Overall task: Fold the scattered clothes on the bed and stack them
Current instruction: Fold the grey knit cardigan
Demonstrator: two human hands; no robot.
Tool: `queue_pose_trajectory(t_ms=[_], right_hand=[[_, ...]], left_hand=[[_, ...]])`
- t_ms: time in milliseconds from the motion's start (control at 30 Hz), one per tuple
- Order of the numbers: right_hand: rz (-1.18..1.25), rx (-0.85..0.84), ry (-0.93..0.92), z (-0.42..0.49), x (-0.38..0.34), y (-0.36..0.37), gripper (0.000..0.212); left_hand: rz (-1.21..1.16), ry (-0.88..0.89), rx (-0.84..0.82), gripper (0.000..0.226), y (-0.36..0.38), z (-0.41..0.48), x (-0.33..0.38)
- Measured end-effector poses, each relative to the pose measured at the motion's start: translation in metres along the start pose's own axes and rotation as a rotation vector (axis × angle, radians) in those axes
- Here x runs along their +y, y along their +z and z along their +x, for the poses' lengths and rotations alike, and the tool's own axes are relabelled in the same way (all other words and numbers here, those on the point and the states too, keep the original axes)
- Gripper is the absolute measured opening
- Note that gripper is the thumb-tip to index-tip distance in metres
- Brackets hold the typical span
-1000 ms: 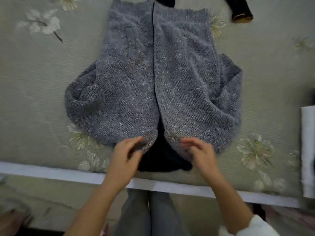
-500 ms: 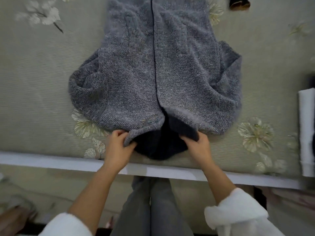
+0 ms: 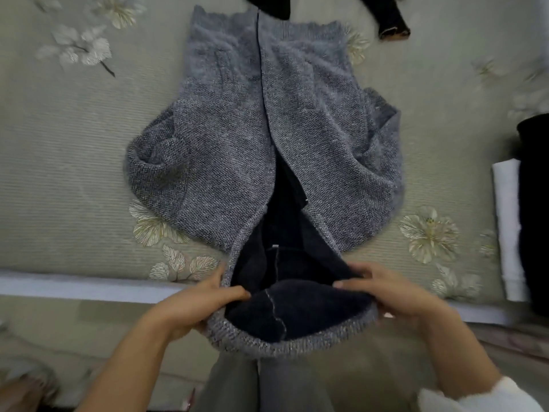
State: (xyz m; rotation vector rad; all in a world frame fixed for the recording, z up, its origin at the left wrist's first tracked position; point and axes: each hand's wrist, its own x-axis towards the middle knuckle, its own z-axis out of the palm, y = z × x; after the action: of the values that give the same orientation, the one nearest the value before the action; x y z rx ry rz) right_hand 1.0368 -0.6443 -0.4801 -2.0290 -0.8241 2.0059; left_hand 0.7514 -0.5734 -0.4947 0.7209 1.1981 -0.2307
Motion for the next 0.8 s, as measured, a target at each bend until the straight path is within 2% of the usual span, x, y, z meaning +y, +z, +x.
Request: queue_pose_trajectory(t_ms=[100, 167, 200, 233, 267, 333, 367, 400, 467, 533, 600, 633, 667, 733, 767, 800], right_hand=[[0.238, 0.064, -0.055, 0.014, -0.036, -0.023, 0.047], [0.618, 0.153, -0.207, 0.030, -0.066, -0.035, 0.029], [0.823, 0.248, -0.267, 0.040, -0.078, -0.040, 0.022], [0.922, 0.379, -0.310, 0.050, -0.084, -0.043, 0.016], [0.880, 0.526, -0.313, 0.060, -0.085, -0.043, 0.012], [0.557, 0.702, -0.261, 0.079, -0.074, -0.032, 0.008], [0.410, 0.696, -0.257, 0.088, -0.065, -0.023, 0.013], [0.275, 0.642, -0.260, 0.095, -0.056, -0.012, 0.024], [0.017, 0.549, -0.219, 0.111, -0.034, 0.007, 0.058], [-0.185, 0.628, -0.128, 0.125, -0.023, 0.015, 0.089], [-0.083, 0.748, -0.080, 0.136, -0.024, 0.013, 0.098], [0.067, 0.780, -0.074, 0.143, -0.027, 0.008, 0.092], [0.209, 0.761, -0.101, 0.145, -0.032, 0.004, 0.078], [0.372, 0.622, -0.218, 0.144, -0.044, -0.009, 0.038], [0.466, 0.562, -0.297, 0.142, -0.049, -0.017, 0.030], [0.615, 0.472, -0.377, 0.139, -0.054, -0.024, 0.030]], left_hand=[[-0.246, 0.061, -0.079, 0.052, -0.010, 0.000, 0.036], [-0.528, 0.210, -0.020, 0.041, -0.021, 0.007, 0.067], [-0.705, 0.299, 0.034, 0.040, -0.027, 0.015, 0.079], [-0.848, 0.373, 0.109, 0.041, -0.031, 0.025, 0.088], [-0.856, 0.431, 0.230, 0.041, -0.033, 0.037, 0.093], [-0.508, 0.448, 0.531, 0.046, -0.032, 0.059, 0.089], [-0.305, 0.424, 0.620, 0.051, -0.029, 0.071, 0.081], [-0.162, 0.392, 0.635, 0.058, -0.025, 0.079, 0.072], [-0.009, 0.336, 0.556, 0.072, -0.012, 0.094, 0.055], [0.157, 0.320, 0.554, 0.085, -0.001, 0.108, 0.042], [0.331, 0.306, 0.649, 0.085, 0.006, 0.119, 0.037], [0.338, 0.313, 0.692, 0.082, 0.008, 0.122, 0.039], [0.288, 0.335, 0.702, 0.078, 0.008, 0.121, 0.042], [0.159, 0.407, 0.666, 0.071, 0.008, 0.110, 0.051], [0.086, 0.443, 0.632, 0.064, 0.006, 0.101, 0.054], [-0.018, 0.473, 0.571, 0.055, 0.003, 0.091, 0.054]])
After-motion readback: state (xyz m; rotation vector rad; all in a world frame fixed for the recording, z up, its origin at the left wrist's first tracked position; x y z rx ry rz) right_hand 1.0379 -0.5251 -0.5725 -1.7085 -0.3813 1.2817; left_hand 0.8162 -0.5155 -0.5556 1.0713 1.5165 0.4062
